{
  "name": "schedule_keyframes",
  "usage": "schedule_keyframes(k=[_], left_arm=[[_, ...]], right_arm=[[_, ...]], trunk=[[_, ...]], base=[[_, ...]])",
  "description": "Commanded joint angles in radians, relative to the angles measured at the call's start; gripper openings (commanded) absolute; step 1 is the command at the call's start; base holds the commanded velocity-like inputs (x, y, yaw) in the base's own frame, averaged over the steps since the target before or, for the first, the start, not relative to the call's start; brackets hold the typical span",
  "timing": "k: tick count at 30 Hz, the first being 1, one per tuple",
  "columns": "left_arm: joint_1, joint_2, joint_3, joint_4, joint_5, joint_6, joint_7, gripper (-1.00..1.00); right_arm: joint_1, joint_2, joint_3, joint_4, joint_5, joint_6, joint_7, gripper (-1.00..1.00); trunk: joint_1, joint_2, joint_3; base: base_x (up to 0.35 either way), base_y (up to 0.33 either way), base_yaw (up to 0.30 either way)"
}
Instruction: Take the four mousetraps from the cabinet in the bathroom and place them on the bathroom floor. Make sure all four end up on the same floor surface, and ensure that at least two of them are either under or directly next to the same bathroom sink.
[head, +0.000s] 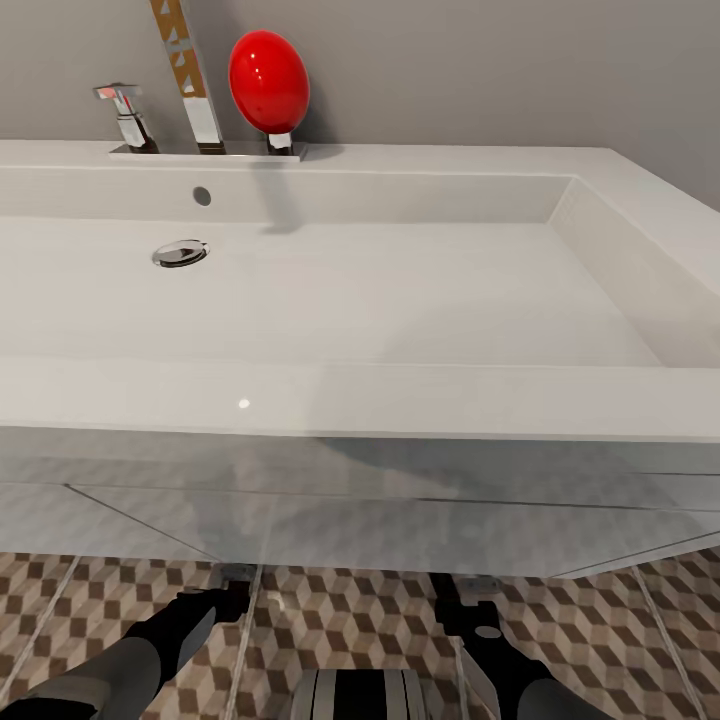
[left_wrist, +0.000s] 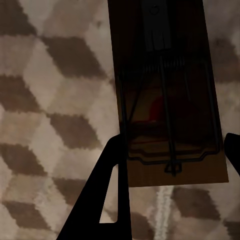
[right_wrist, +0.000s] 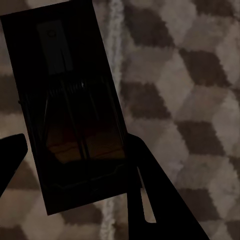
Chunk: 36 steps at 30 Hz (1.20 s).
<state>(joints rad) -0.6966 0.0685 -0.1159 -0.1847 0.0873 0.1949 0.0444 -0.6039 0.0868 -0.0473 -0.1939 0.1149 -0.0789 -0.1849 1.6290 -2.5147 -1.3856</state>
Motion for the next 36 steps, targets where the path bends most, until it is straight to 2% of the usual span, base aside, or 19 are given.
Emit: schedule_keyframes(k=[1, 36], left_arm=[[0.0, 0.001, -0.008, -0.002, 0.009, 0.006, 0.005, -1.0], [0.0, 0.001, -0.008, -0.002, 0.009, 0.005, 0.005, -1.0]], right_arm=[[0.0, 0.001, -0.005, 0.001, 0.01, -0.003, -0.002, 1.0], [0.0, 0.001, -0.006, 0.001, 0.009, -0.005, -0.002, 1.0]], trunk=[[0.0, 0.0, -0.001], [0.0, 0.0, -0.001]], base=[[0.0, 0.0, 0.0], [0.0, 0.0, 0.0]])
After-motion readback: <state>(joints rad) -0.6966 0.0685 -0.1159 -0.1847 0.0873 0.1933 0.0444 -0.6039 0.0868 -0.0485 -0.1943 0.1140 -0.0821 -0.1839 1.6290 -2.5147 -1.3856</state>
